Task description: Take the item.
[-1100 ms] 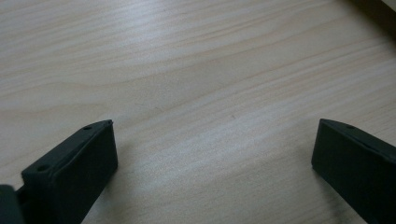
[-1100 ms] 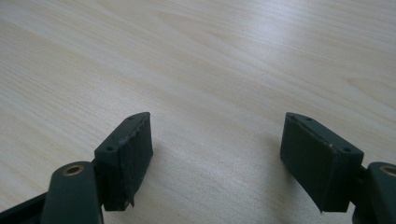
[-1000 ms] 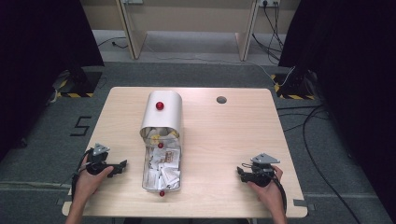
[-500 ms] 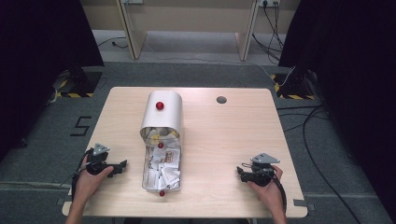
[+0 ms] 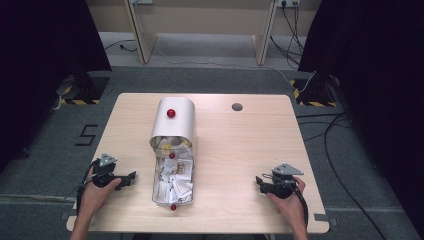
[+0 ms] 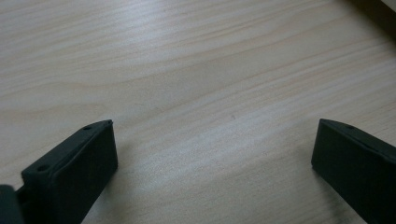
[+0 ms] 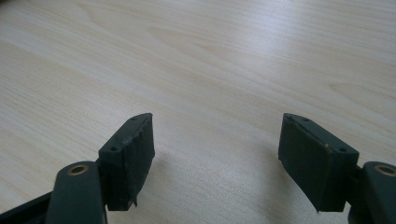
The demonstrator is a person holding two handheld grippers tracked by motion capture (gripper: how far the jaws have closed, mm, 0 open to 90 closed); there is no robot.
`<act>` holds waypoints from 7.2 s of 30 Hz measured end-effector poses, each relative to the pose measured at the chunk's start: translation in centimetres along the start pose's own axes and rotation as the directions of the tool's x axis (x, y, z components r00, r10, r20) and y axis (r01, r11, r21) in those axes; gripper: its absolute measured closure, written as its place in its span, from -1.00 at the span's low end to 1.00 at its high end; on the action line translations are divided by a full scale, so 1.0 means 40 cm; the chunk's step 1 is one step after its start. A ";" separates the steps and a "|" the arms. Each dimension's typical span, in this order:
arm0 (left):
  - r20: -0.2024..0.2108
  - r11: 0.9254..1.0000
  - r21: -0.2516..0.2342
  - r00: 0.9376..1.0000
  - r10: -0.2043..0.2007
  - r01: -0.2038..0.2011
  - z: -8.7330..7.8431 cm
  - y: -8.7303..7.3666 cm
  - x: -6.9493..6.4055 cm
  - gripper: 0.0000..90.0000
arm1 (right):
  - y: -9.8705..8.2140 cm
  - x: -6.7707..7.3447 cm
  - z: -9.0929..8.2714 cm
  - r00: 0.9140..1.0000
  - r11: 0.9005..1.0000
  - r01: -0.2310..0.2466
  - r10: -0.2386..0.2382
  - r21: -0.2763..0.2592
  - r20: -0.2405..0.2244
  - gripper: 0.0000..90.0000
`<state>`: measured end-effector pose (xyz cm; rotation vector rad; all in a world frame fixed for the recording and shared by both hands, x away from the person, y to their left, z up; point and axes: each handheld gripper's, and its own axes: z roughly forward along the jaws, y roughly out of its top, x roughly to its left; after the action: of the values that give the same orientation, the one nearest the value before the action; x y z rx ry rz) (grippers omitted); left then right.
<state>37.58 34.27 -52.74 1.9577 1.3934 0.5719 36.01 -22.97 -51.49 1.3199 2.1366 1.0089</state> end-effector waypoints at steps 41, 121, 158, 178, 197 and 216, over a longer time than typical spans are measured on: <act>0.001 1.000 0.000 1.000 0.001 -0.001 0.000 0.000 0.001 -1.00 | 0.100 0.156 -0.038 0.976 0.988 0.089 -0.112 -0.130 -0.186 -0.26; 0.001 1.000 0.000 1.000 0.001 -0.001 0.000 0.000 0.000 -1.00 | 0.204 0.404 0.000 0.858 0.952 0.212 -0.289 -0.220 -0.425 -0.05; 0.001 1.000 0.000 1.000 0.001 -0.001 0.000 0.000 0.000 -1.00 | 0.225 0.484 0.052 0.804 0.939 0.272 -0.342 -0.210 -0.486 0.02; 0.001 1.000 0.000 1.000 0.001 -0.001 0.000 0.000 0.000 -1.00 | 0.230 0.506 0.088 0.790 0.930 0.311 -0.367 -0.195 -0.492 0.07; 0.001 1.000 0.000 1.000 0.001 -0.001 0.000 0.000 0.000 -1.00 | 0.226 0.516 0.108 0.785 0.929 0.329 -0.370 -0.171 -0.498 0.11; 0.001 1.000 0.000 1.000 0.001 -0.001 0.000 0.000 0.000 -1.00 | 0.218 0.519 0.122 0.784 0.928 0.341 -0.367 -0.147 -0.501 0.19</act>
<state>37.57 34.29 -52.74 1.9586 1.3918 0.5714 34.96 -0.29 -47.64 0.6043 2.5992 1.3505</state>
